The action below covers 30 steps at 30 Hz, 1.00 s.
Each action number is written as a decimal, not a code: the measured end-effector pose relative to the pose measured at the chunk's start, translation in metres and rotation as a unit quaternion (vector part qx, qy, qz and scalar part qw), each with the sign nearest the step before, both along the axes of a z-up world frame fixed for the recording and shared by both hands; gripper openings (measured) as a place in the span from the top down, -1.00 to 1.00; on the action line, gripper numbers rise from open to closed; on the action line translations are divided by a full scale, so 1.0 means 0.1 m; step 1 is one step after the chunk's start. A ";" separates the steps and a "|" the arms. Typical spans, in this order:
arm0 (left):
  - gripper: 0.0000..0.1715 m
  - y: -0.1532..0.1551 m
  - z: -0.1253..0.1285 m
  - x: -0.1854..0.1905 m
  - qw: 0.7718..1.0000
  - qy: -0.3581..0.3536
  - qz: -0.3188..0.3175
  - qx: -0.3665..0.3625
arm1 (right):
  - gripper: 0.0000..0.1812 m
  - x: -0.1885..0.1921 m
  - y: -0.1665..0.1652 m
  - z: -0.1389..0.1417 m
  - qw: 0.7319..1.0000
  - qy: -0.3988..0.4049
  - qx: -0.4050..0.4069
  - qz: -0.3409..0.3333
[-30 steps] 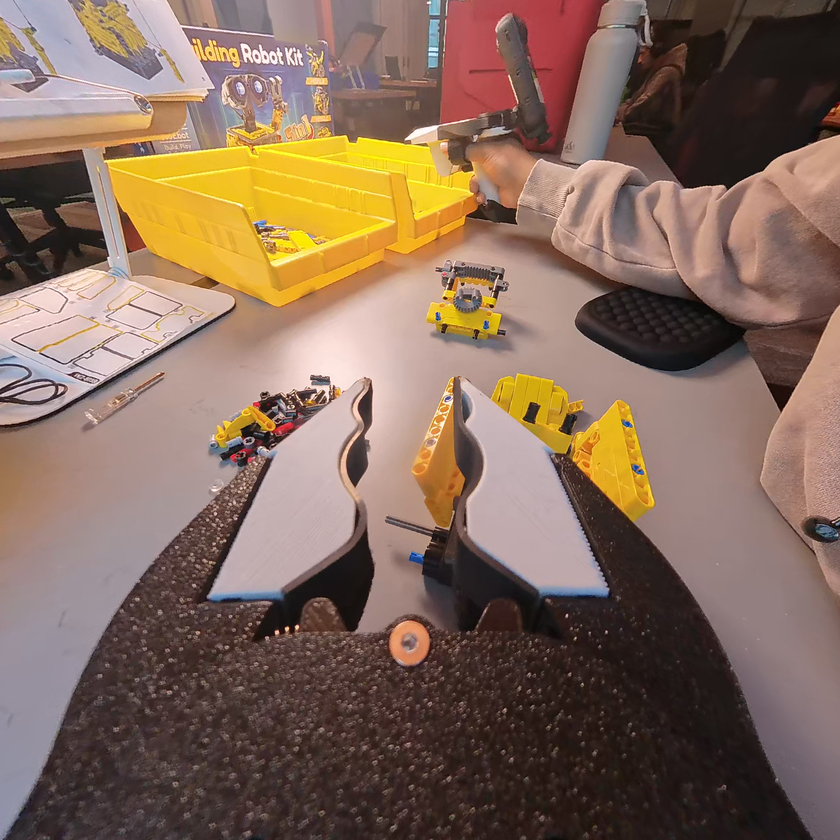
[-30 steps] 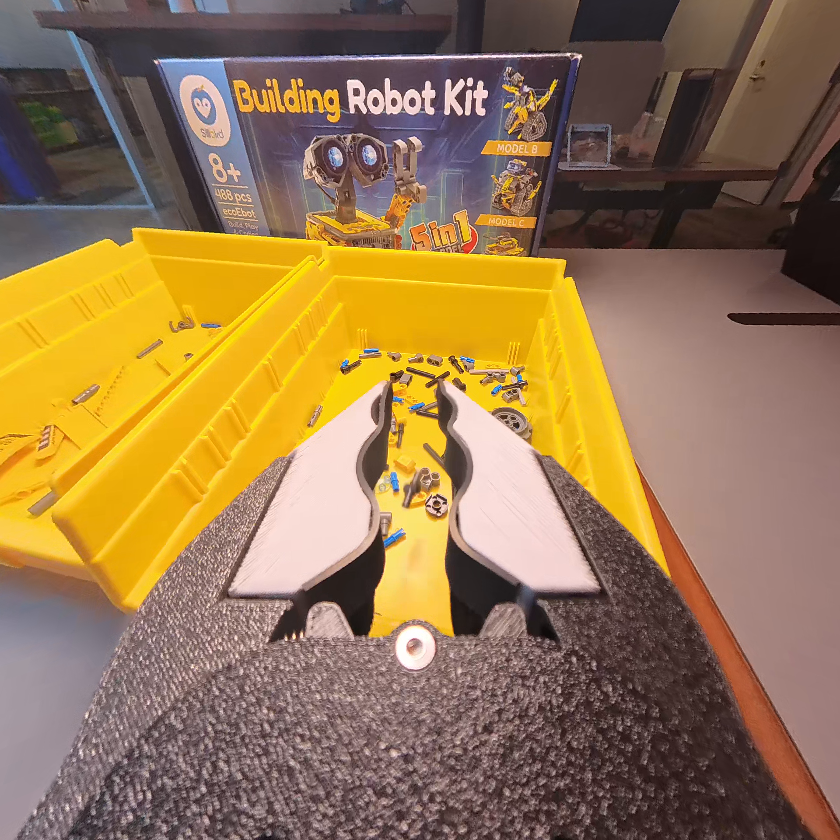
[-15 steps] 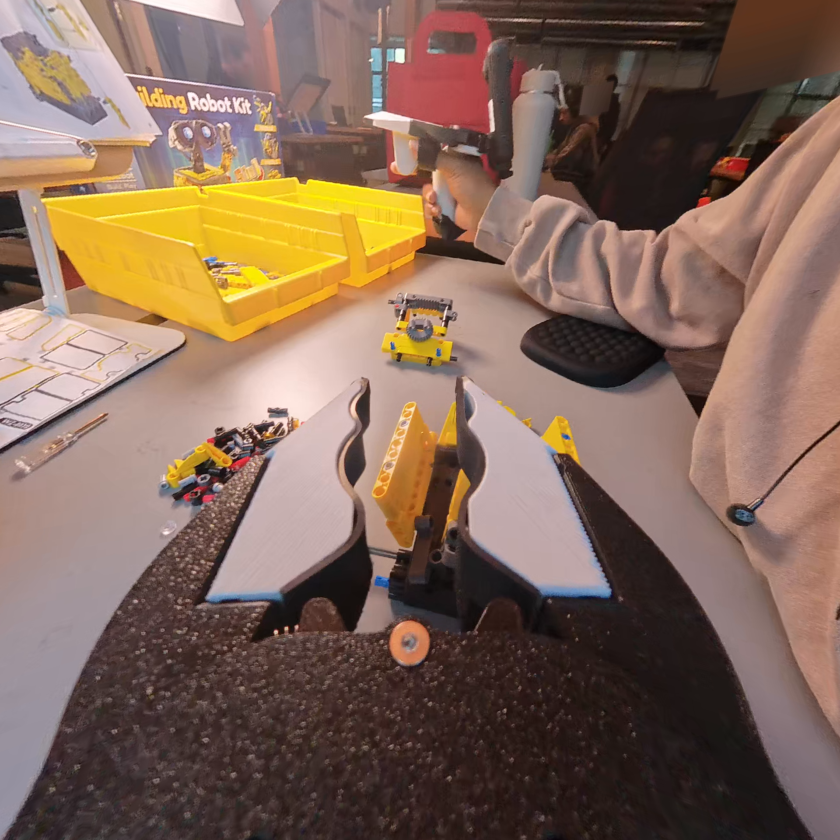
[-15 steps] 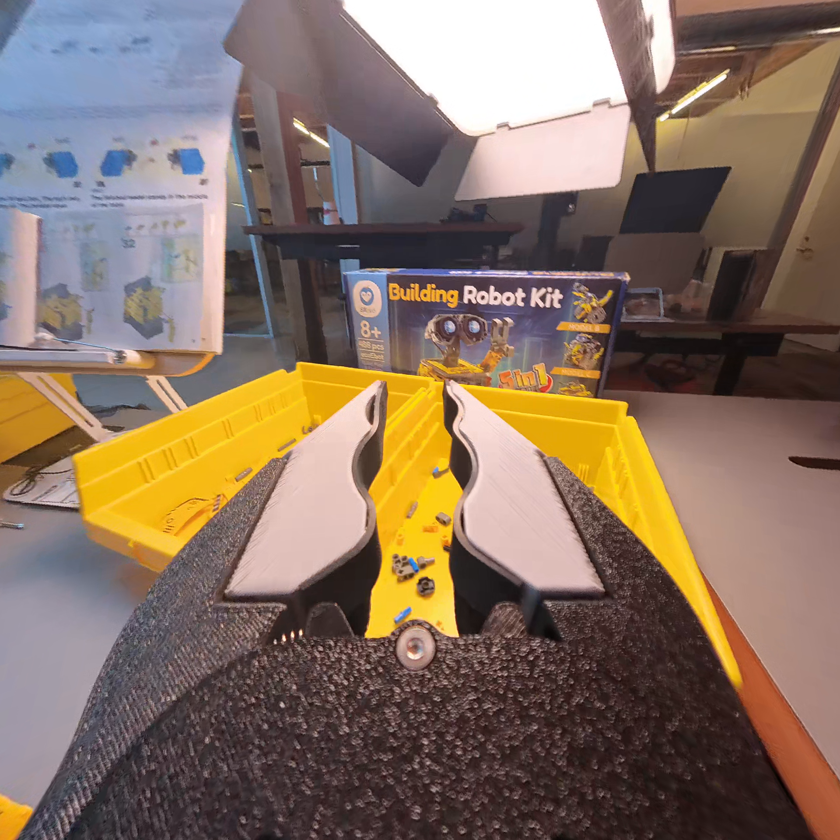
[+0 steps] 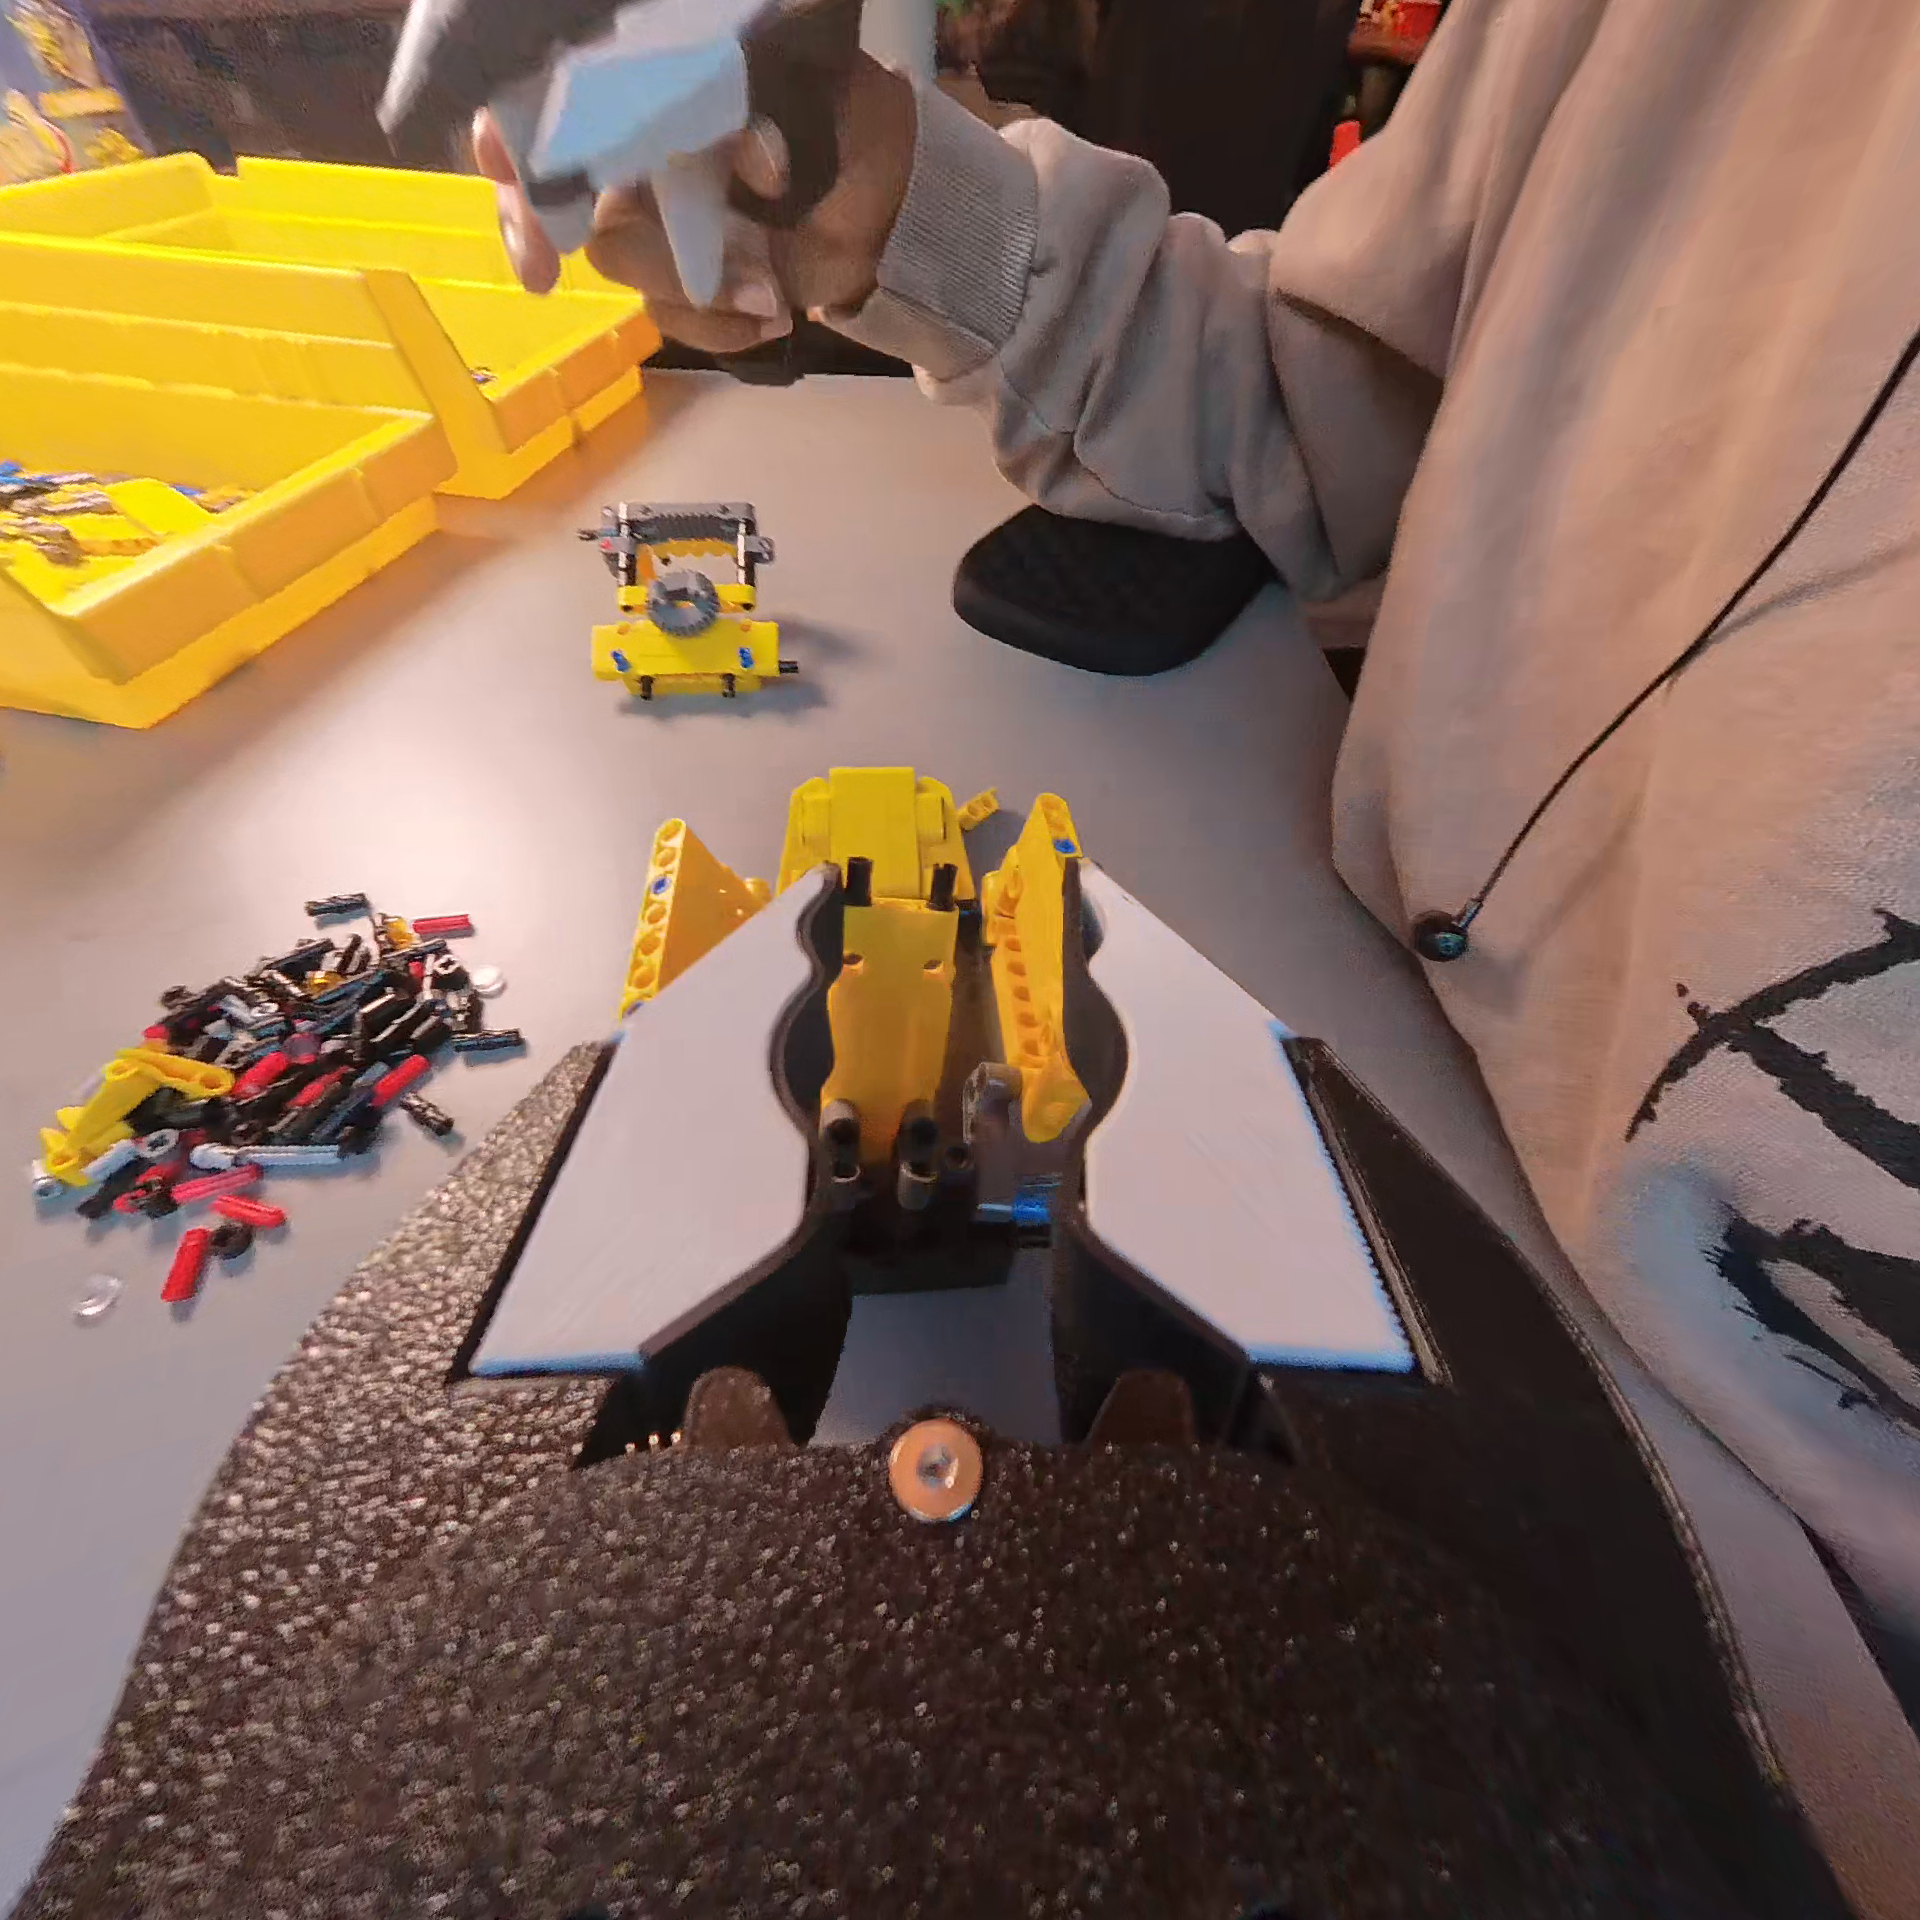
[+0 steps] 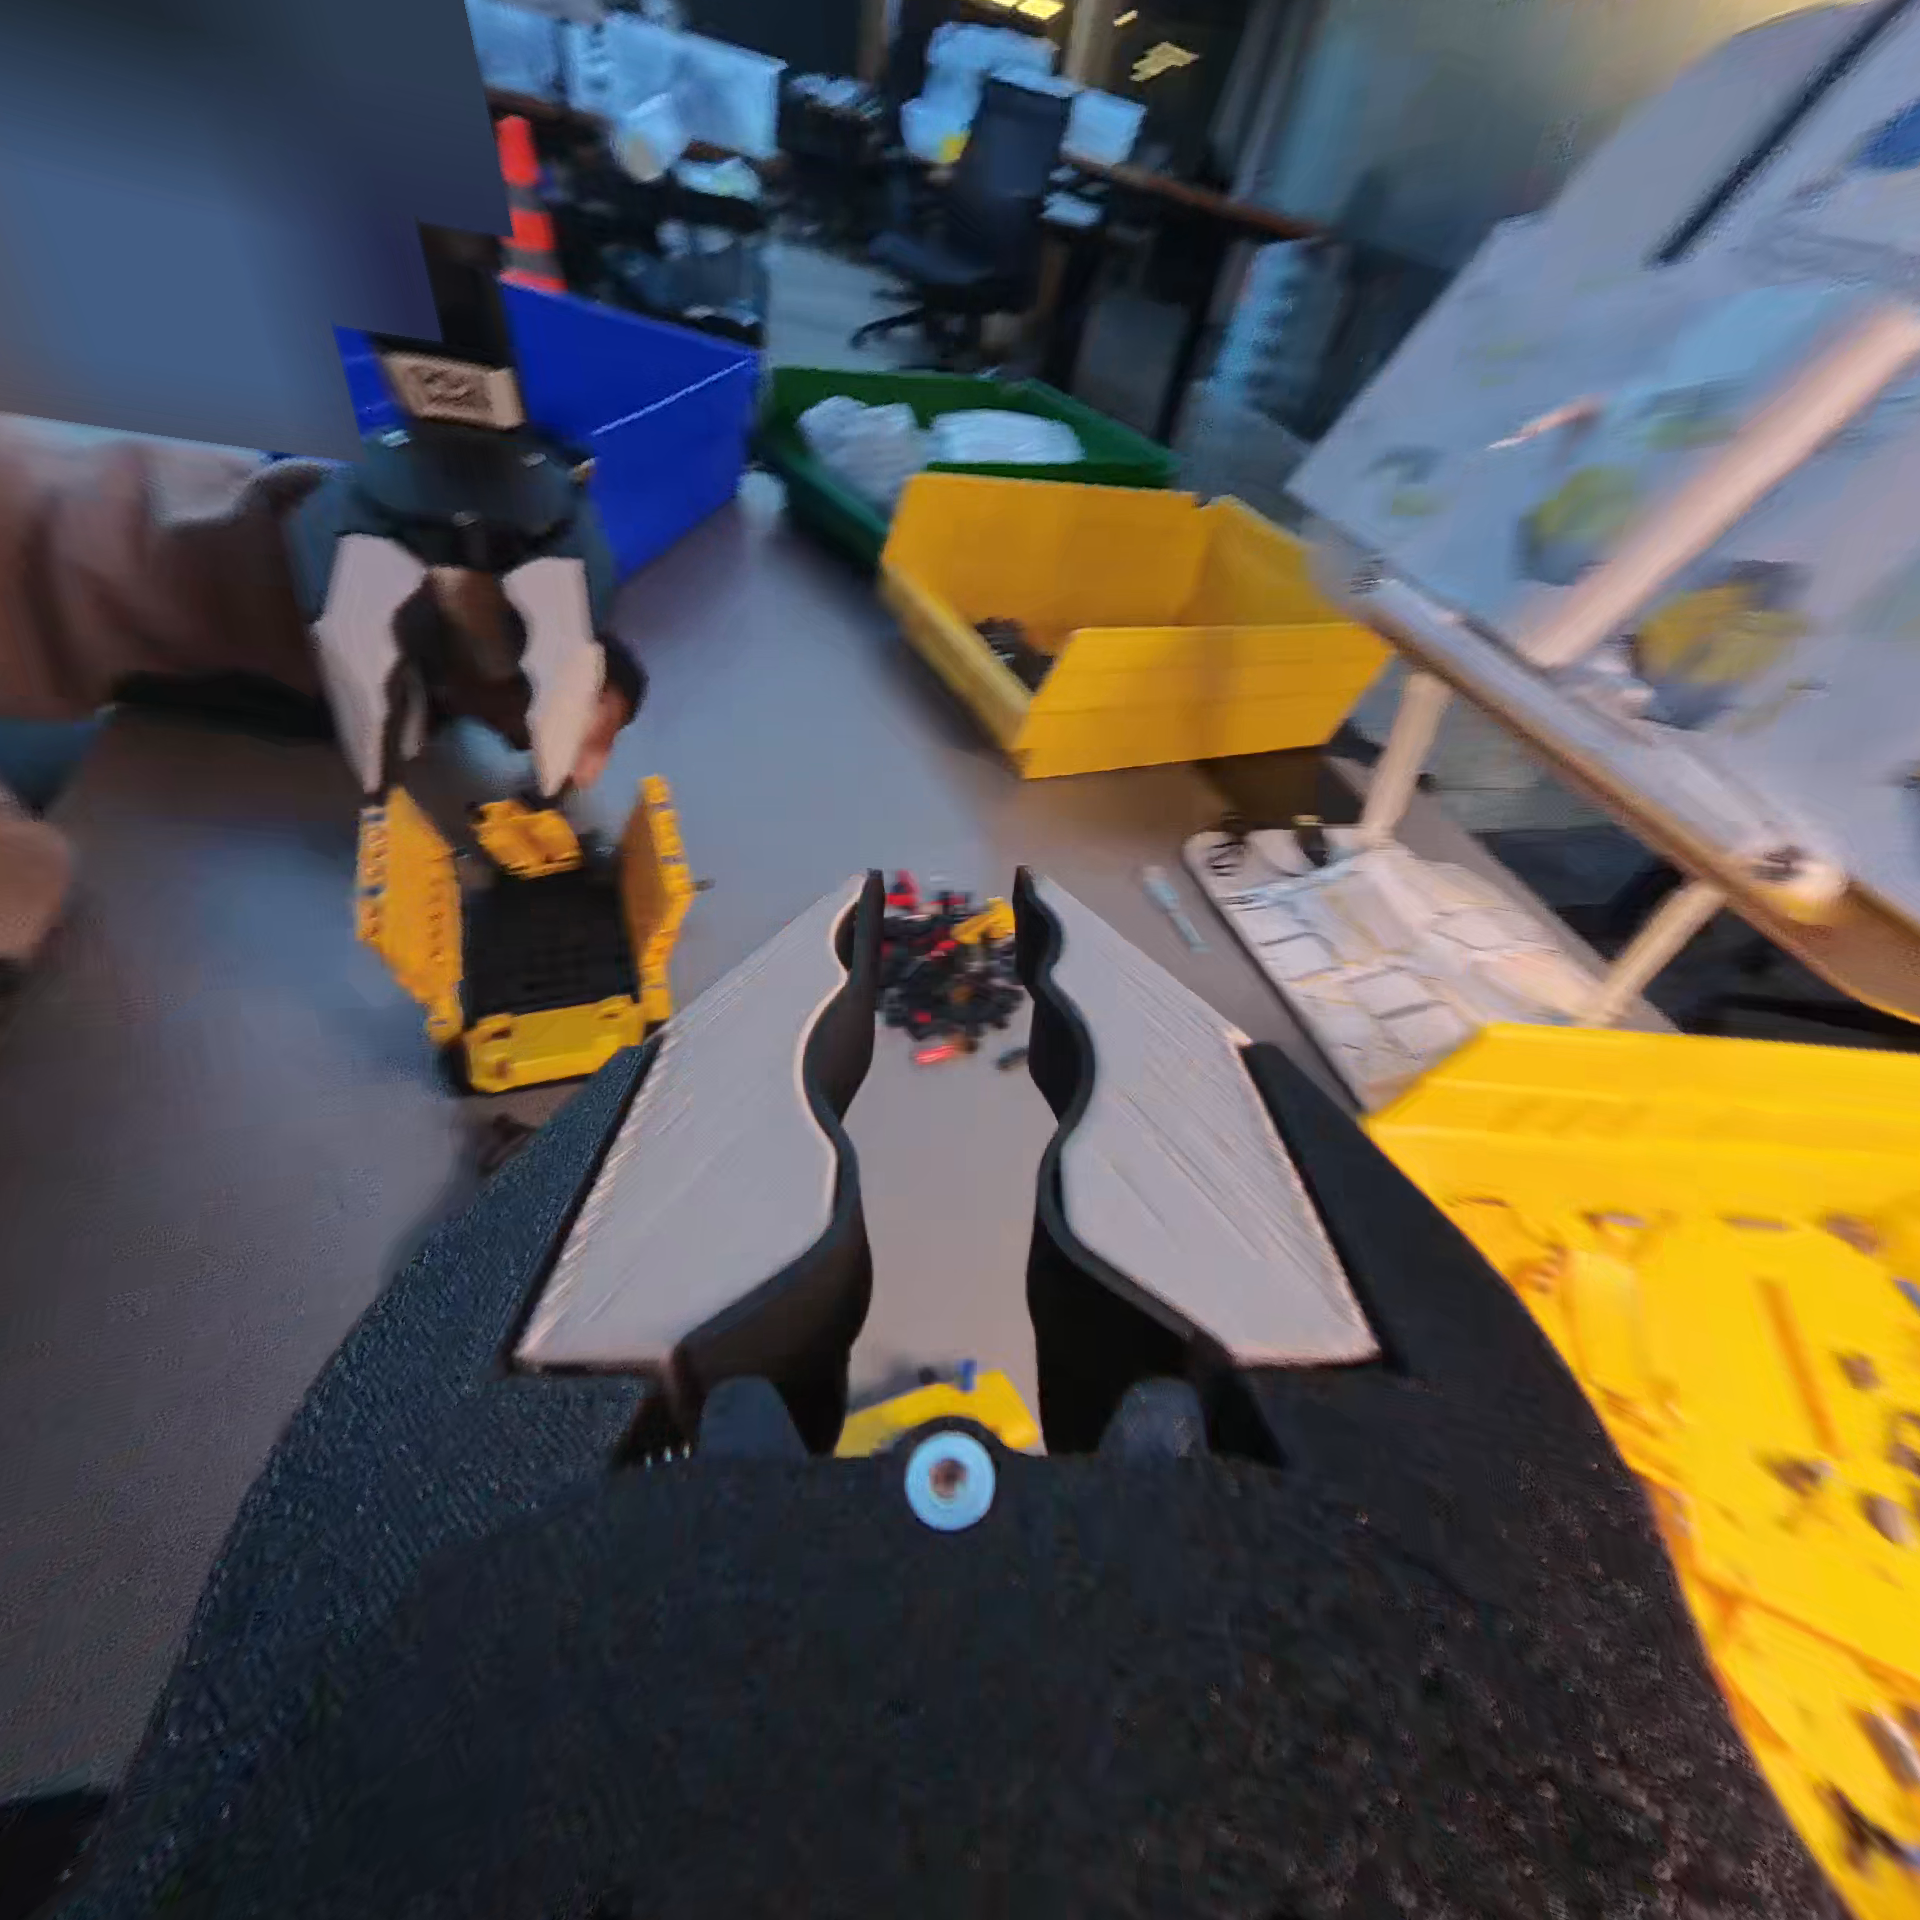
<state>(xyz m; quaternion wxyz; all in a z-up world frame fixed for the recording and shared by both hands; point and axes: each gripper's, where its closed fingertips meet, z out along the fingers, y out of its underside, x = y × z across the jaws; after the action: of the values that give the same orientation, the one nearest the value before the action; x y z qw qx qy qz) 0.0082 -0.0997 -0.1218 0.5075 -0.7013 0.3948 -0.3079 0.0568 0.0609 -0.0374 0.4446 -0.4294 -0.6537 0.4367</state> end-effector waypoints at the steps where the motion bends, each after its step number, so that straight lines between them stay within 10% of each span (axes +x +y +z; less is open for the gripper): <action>1: 0.50 -0.03 0.00 0.01 1.000 -0.001 -0.007 -0.003 | 0.74 -0.06 -0.25 -0.13 0.999 -0.023 0.004 0.042; 10: 0.64 -0.22 0.23 -0.02 0.999 -0.015 -0.038 0.034 | 0.57 -0.18 -1.54 -0.92 0.960 -0.156 0.047 0.228; 16: 0.64 -0.30 -0.05 0.11 0.997 0.042 -0.068 -0.002 | 0.91 -0.23 -1.60 -1.15 0.955 -0.180 0.066 0.228; 30: 0.92 -0.12 -0.19 0.06 0.997 0.041 -0.021 -0.067 | 0.88 -0.18 -1.61 -1.12 0.939 -0.205 -0.090 0.259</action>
<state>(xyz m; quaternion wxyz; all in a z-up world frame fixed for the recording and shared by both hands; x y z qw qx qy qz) 0.0143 -0.1120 -0.1406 0.4361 -0.7372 0.4085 -0.3152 0.0393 -0.1004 -0.1497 0.1313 -0.3636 -0.7772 0.4965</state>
